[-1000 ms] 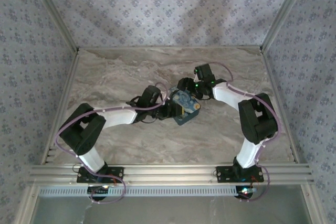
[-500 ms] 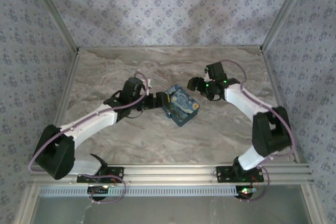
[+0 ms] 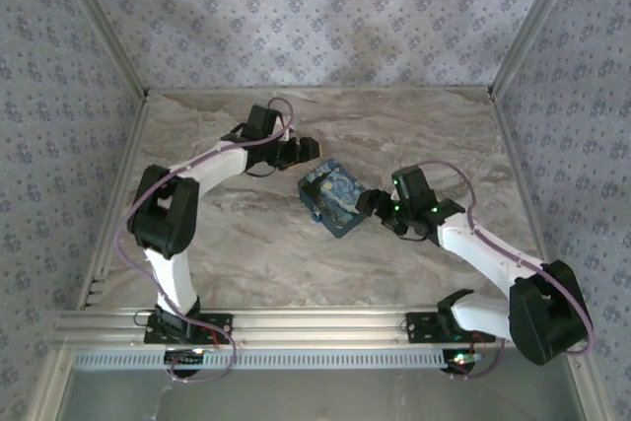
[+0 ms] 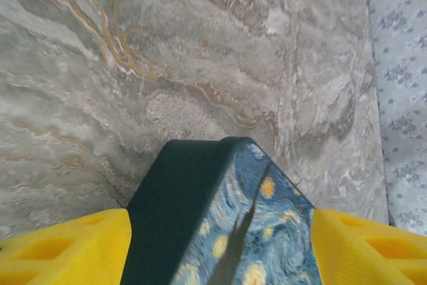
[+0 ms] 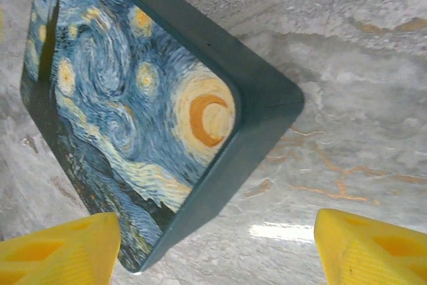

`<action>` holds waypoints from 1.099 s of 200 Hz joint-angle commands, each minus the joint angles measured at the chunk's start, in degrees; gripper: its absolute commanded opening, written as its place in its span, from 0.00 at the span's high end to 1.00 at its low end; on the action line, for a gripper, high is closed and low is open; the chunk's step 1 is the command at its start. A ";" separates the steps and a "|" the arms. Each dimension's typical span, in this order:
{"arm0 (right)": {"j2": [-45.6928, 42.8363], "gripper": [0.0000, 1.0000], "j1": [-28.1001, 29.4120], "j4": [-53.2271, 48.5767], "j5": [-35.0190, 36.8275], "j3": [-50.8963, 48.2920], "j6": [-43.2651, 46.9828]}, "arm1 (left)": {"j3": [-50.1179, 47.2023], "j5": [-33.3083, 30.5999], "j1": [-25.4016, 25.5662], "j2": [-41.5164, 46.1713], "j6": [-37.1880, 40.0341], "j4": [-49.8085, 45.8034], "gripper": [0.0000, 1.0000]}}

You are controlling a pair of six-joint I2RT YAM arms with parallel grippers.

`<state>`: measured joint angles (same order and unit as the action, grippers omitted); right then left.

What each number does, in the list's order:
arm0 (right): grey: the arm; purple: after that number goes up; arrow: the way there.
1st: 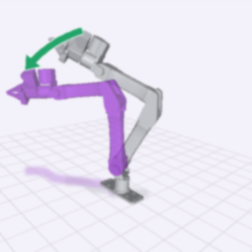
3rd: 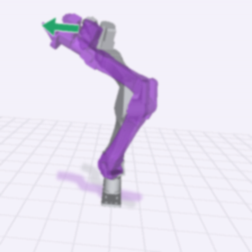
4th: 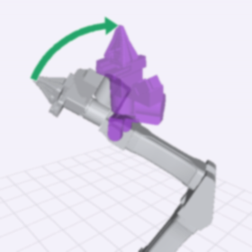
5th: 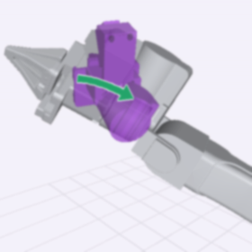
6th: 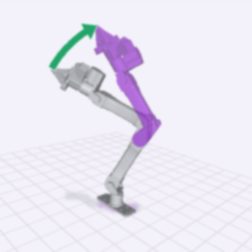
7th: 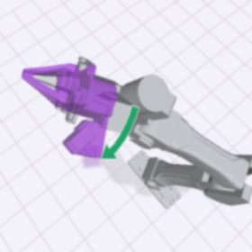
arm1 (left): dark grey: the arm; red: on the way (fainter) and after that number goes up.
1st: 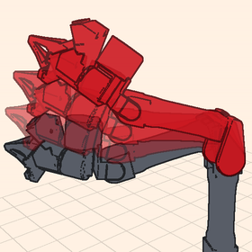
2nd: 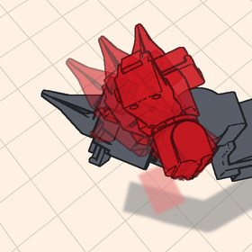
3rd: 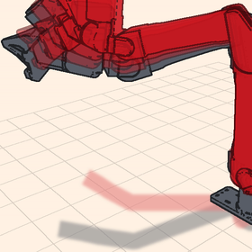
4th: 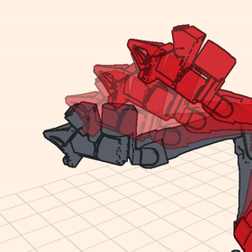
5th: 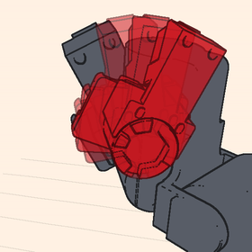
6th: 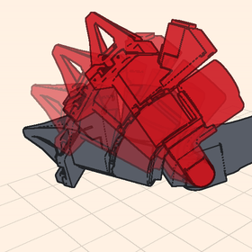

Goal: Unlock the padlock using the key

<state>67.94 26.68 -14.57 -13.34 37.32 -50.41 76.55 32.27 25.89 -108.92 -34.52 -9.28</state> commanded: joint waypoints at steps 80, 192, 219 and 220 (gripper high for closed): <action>18.62 0.22 -1.93 9.93 -3.22 13.11 0.67 | -13.58 5.09 1.97 7.85 -5.27 9.28 0.30; 33.33 0.24 -6.22 5.03 -7.97 27.82 8.35 | -13.19 -1.59 4.43 6.25 -10.67 15.14 0.30; 34.15 0.23 -7.19 3.50 -9.41 29.67 10.55 | -15.72 -3.53 4.34 8.77 -11.18 15.74 0.30; 34.17 0.23 -7.18 3.50 -9.50 29.71 10.62 | -15.77 -3.53 4.34 8.84 -11.22 15.76 0.30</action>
<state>100.55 19.31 -9.30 -16.80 63.68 -42.41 61.41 28.47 28.91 -102.43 -44.40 3.20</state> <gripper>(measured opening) 0.771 0.702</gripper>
